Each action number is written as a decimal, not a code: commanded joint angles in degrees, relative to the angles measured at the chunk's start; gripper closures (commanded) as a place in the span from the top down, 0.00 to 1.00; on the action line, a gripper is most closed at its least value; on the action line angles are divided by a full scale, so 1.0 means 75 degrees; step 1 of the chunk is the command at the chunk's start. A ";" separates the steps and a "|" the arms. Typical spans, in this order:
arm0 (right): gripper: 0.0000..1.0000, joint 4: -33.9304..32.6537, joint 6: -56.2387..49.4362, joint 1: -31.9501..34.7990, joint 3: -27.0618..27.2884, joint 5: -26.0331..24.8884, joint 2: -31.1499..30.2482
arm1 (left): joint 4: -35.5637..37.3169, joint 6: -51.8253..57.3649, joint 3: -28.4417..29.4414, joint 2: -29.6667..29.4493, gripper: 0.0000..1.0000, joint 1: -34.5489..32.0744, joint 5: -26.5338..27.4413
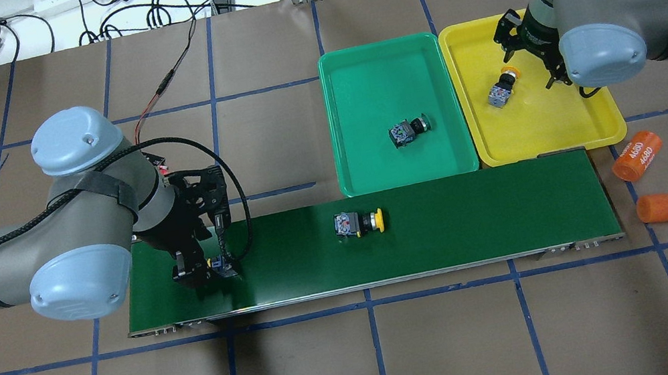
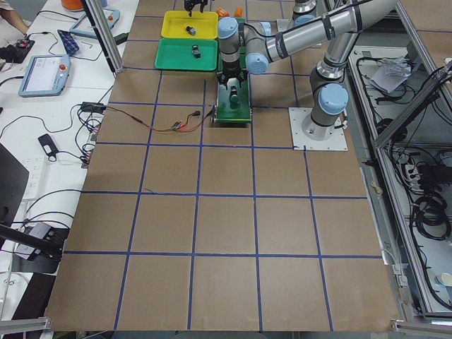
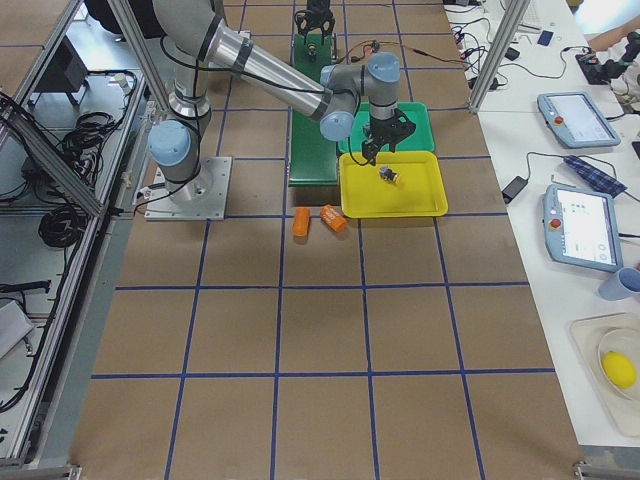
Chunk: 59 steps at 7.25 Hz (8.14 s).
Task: Sort buttons by color to trays
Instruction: 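Raise the left gripper away while the right gripper returns toward the belt, then grasp the next yellow button on the belt with the right gripper, then place the yellow button in the yellow tray and open the right gripper, then move the right gripper back down over the green button on the belt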
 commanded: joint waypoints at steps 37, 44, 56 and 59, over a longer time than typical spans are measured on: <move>0.00 -0.1022 0.4715 0.1661 0.2794 0.0905 -0.1759 | -0.1503 -1.1283 0.3150 0.0279 1.00 0.0038 -0.0294; 0.45 0.0408 0.0274 -0.1093 0.0685 0.0694 -0.0752 | -0.1468 -1.1271 0.3138 0.0337 1.00 0.0038 -0.0305; 1.00 0.3808 0.1455 0.0113 0.1785 0.0835 -0.3752 | -0.1468 -1.1271 0.3138 0.0490 1.00 0.0027 -0.0317; 1.00 0.3280 0.2251 0.0290 0.1798 0.1357 -0.3682 | -0.1480 -1.1271 0.3126 0.0537 1.00 0.0027 -0.0317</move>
